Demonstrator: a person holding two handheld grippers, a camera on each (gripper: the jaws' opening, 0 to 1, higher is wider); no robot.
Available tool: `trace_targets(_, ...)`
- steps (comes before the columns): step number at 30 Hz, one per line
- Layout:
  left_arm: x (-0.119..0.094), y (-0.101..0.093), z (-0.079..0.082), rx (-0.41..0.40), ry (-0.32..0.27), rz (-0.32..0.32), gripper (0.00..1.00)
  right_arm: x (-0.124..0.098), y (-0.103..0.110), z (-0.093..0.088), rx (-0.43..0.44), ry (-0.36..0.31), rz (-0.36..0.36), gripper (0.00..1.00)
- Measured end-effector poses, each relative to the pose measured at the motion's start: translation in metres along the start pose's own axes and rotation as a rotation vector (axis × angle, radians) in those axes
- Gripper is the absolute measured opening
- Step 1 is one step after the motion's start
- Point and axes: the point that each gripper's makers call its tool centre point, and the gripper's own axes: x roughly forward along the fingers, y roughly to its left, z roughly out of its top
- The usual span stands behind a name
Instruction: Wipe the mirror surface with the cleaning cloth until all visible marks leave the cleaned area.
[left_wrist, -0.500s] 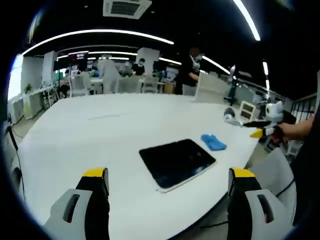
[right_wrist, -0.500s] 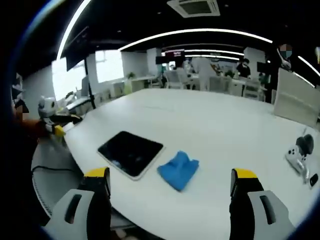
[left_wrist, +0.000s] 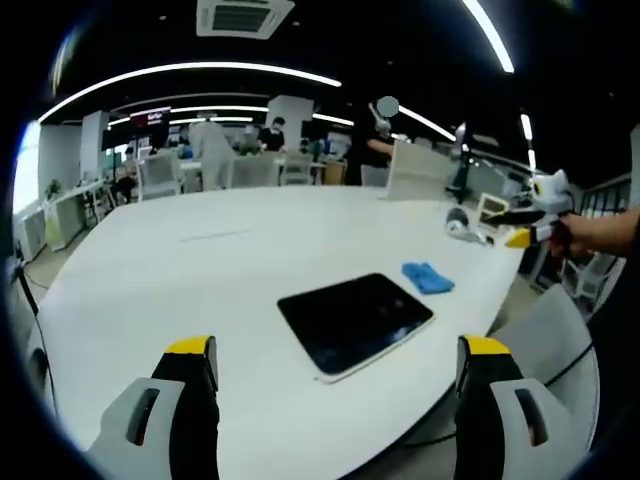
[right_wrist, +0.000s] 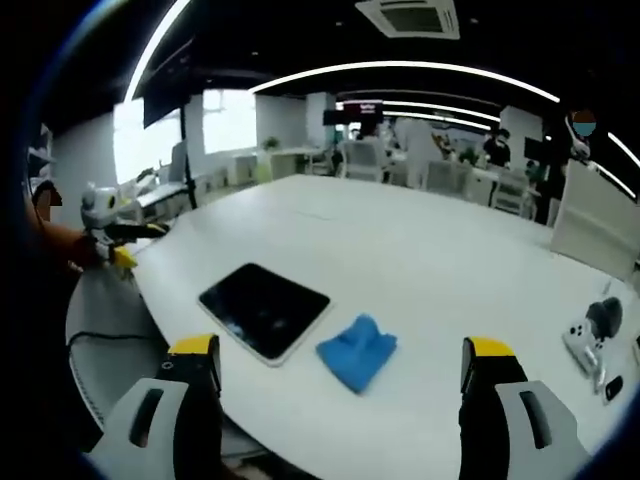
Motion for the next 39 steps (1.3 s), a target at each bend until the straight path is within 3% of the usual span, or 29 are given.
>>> trace_targets(5,0.001,0.0,-0.002,-0.007,0.008,0.0,0.99,0.001,-0.001,0.0,-0.001,-0.01,-0.012,1.0)
trace_targets(8,0.0,0.011,-0.001,0.063,0.005,0.07,0.99,0.0,-0.004,-0.003,0.003,0.005,-0.029,1.0)
trace_targets(15,0.0,0.007,-0.003,0.014,0.016,0.034,1.0,-0.001,-0.004,-0.006,0.039,0.005,-0.037,1.0)
trace_targets(23,-0.001,0.008,0.0,0.032,0.003,0.036,0.99,-0.004,-0.004,-0.01,0.07,-0.003,-0.045,1.0)
trace_targets(32,-0.001,0.001,-0.004,0.038,0.028,0.002,0.99,-0.004,-0.002,-0.006,0.063,-0.017,-0.045,1.0)
trace_targets(39,-0.004,0.002,0.001,0.04,0.0,0.008,0.99,0.002,-0.002,-0.001,0.039,-0.021,-0.038,0.98)
